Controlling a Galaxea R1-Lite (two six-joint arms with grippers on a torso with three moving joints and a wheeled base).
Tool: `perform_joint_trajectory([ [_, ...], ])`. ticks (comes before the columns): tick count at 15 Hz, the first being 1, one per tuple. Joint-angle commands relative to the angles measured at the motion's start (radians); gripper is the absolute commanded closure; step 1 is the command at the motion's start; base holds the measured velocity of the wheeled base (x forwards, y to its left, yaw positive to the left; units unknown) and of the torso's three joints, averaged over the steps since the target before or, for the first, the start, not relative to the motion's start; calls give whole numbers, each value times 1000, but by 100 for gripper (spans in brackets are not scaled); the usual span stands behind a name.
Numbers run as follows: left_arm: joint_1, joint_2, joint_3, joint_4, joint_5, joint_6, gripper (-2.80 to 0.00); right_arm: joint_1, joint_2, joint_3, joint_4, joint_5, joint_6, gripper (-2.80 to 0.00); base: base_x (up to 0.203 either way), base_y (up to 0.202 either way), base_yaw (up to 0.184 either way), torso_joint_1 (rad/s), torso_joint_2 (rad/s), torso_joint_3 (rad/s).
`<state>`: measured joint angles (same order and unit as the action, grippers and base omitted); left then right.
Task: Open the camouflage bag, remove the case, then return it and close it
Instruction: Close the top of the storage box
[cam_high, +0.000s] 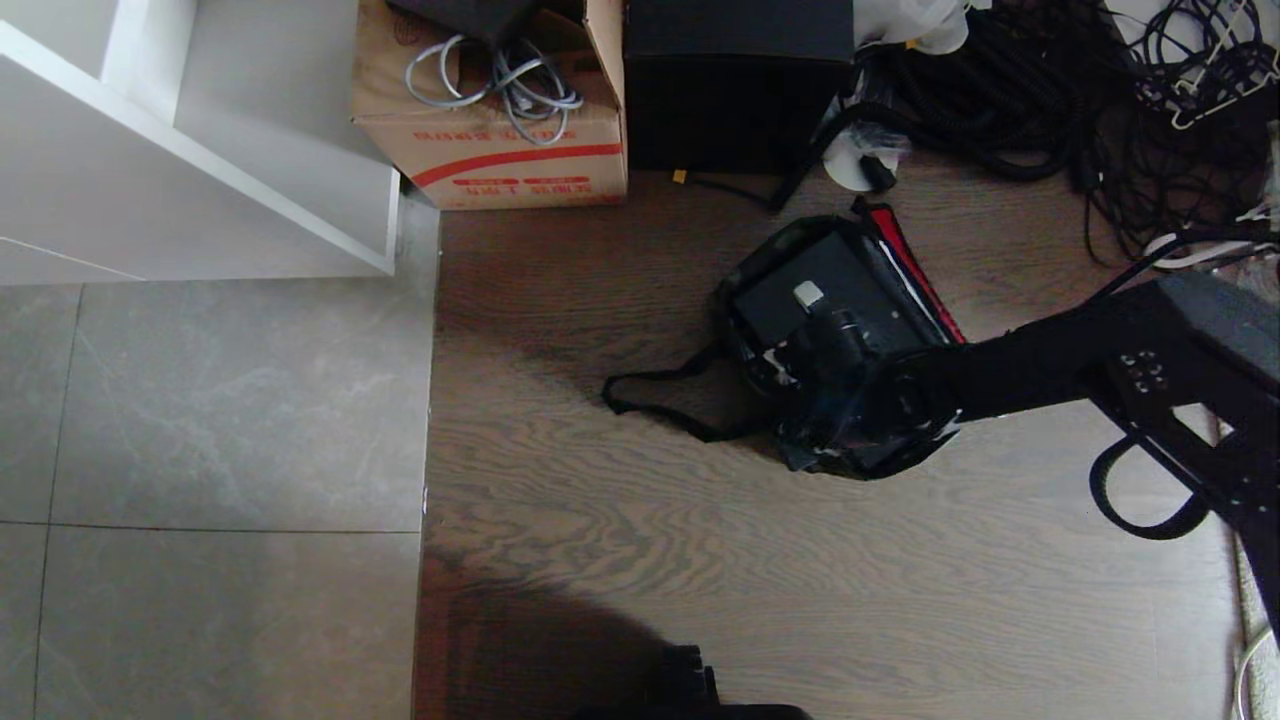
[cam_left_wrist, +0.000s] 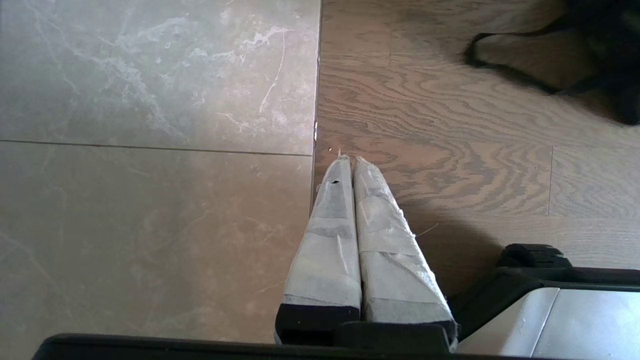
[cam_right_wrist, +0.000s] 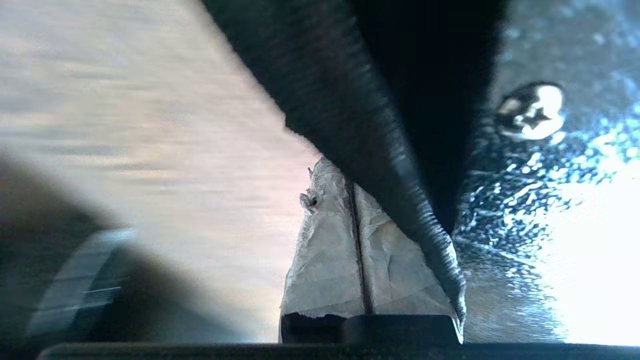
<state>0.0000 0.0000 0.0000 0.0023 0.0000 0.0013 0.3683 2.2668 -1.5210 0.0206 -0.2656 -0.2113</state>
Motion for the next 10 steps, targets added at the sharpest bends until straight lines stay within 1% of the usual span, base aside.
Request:
perform_joint_trajectory([
  [1,0,0,0,1,0,-1,0,-84,-33,27,-24,-9,-83,0,0,0,0,0,0,0],
  [2,0,0,0,1,0,-1,0,-143,-40,40,-40,-12,-148,0,0,0,0,0,0,0],
  [4,0,0,0,1,0,0,0,-234,-53,76,-54,-16,-306,0,0,0,0,0,0,0],
  [5,0,0,0,0,0,0,0,-265,-66,100,-75,-18,-352,0,0,0,0,0,0,0],
  [7,0,0,0,1,0,0,0,-303,-106,112,-83,-20,-362,0,0,0,0,0,0,0],
  [9,0,0,0,-1,0,0,0,-303,-148,119,-61,-3,-349,0,0,0,0,0,0,0],
  [10,0,0,0,1,0,0,0,-279,-180,126,-21,53,-315,0,0,0,0,0,0,0],
])
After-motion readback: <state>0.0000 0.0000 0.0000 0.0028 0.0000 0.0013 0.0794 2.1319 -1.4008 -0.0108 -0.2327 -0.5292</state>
